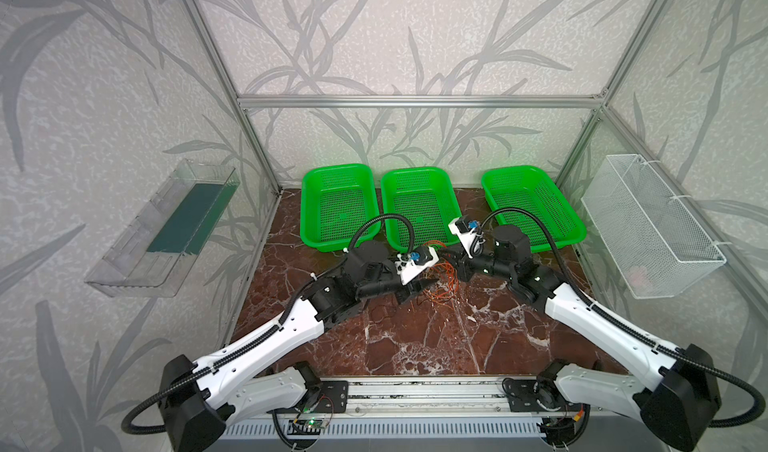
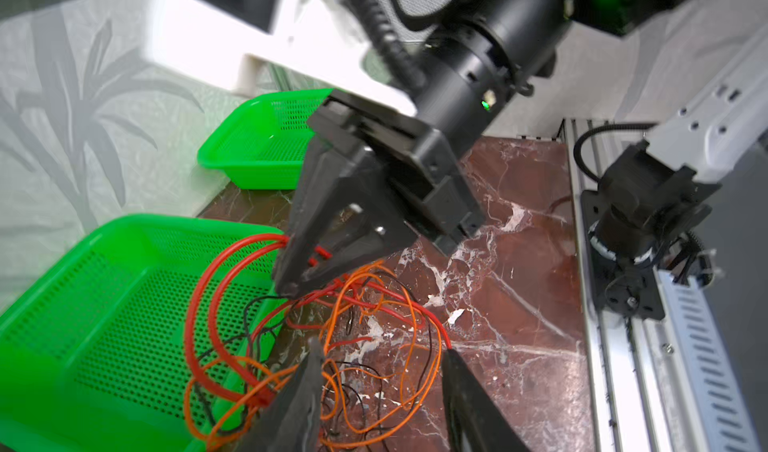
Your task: Untangle the cables
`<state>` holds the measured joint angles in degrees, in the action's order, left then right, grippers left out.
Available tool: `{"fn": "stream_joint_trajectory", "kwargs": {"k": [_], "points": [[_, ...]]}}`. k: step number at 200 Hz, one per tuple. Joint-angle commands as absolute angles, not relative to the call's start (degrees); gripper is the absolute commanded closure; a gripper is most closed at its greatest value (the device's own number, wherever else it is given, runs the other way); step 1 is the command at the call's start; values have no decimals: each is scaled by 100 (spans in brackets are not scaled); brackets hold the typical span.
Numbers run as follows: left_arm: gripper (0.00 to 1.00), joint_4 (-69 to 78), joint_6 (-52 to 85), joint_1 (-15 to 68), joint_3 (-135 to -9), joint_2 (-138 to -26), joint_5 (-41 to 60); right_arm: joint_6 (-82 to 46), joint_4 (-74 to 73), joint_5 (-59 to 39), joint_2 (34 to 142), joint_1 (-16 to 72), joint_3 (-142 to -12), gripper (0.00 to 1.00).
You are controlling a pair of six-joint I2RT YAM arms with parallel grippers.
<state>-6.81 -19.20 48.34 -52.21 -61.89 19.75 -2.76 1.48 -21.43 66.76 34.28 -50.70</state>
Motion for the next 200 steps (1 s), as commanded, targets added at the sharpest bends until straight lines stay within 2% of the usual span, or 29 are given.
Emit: {"fn": "stream_joint_trajectory", "kwargs": {"k": [1, 43, 61, 87, 101, 126, 139, 200], "points": [[48, -725, -3123, 5039, -5170, -6214, 1266, -469, 241, -2154, 6631, 3465, -5365, 100], [41, -558, -3978, 5046, -5323, -6795, 620, -584, 487, -2334, 6515, 3465, -5462, 100], [36, -411, -4190, 5045, -5416, -7077, 402, -657, 521, -2496, 6478, 3466, -5506, 100], [36, 59, -4254, 5049, -5423, -7377, 187, -864, 506, -2647, 6485, 3455, -5589, 100], [47, 213, -4287, 5045, -5409, -7506, 150, -999, 439, -2654, 6485, 3452, -5629, 100], [86, 414, -4307, 5045, -5281, -7469, 127, -1233, 471, -2461, 6478, 3247, -5720, 100], [100, 459, -4294, 5050, -5104, -7282, 238, -1475, 408, -2455, 6478, 3003, -5745, 100], [100, -403, -3910, 4931, -4252, -5857, 179, -1874, 347, -2481, 6288, 1671, -5968, 100]]}}
